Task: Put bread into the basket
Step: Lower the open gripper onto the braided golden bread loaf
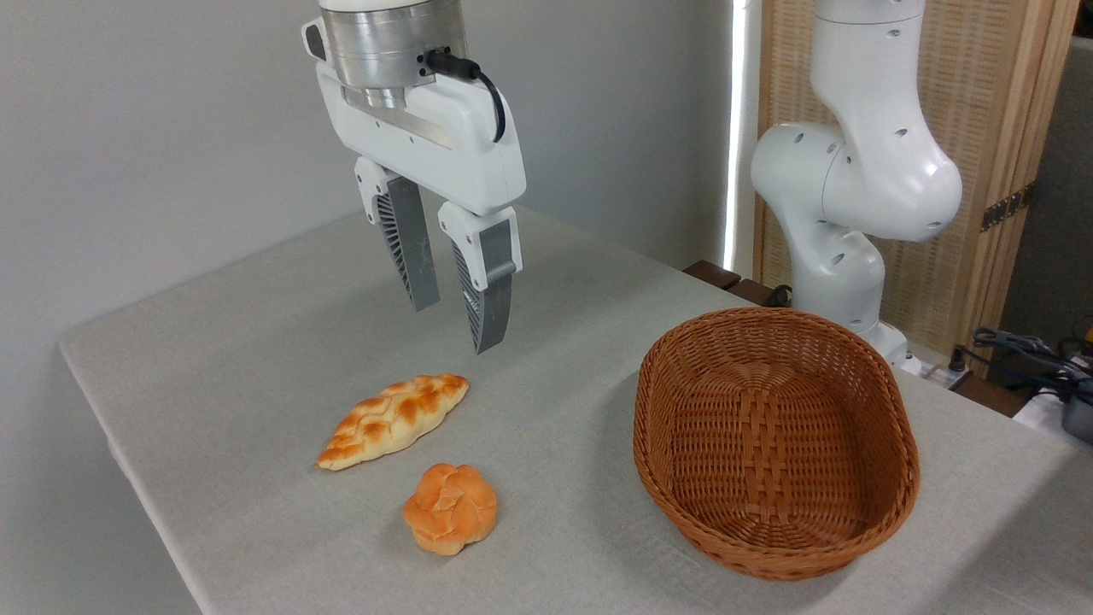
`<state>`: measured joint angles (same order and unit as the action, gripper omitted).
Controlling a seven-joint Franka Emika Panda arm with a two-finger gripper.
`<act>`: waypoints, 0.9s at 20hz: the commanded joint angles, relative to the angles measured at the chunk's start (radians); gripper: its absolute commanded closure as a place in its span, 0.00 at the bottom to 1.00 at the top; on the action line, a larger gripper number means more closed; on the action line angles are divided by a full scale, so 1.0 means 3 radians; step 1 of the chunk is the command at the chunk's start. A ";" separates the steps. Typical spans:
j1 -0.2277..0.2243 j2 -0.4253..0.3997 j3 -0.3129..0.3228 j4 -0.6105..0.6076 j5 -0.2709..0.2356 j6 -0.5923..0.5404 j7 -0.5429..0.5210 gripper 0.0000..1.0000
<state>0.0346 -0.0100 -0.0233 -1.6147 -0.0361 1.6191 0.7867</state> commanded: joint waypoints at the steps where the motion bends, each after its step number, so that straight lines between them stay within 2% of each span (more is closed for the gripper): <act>1: 0.0012 0.0044 0.0001 0.0085 0.0003 -0.0069 -0.0061 0.00; 6: 0.0012 0.0044 -0.0035 0.0049 -0.0012 -0.0064 -0.0050 0.00; 8: 0.0012 0.0038 -0.0071 -0.0007 -0.0104 0.0023 -0.0040 0.00; 10: 0.0012 0.0018 -0.0091 -0.0139 -0.0262 0.0287 -0.0035 0.00; 13: 0.0007 0.0008 -0.0250 -0.0400 -0.0273 0.0600 -0.0040 0.00; 16: 0.0007 0.0018 -0.0403 -0.0605 -0.0258 0.0682 -0.0035 0.00; 18: 0.0002 0.0028 -0.0520 -0.0819 -0.0263 0.0932 -0.0066 0.00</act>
<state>0.0327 0.0077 -0.1382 -1.7722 -0.1007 1.8090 0.7851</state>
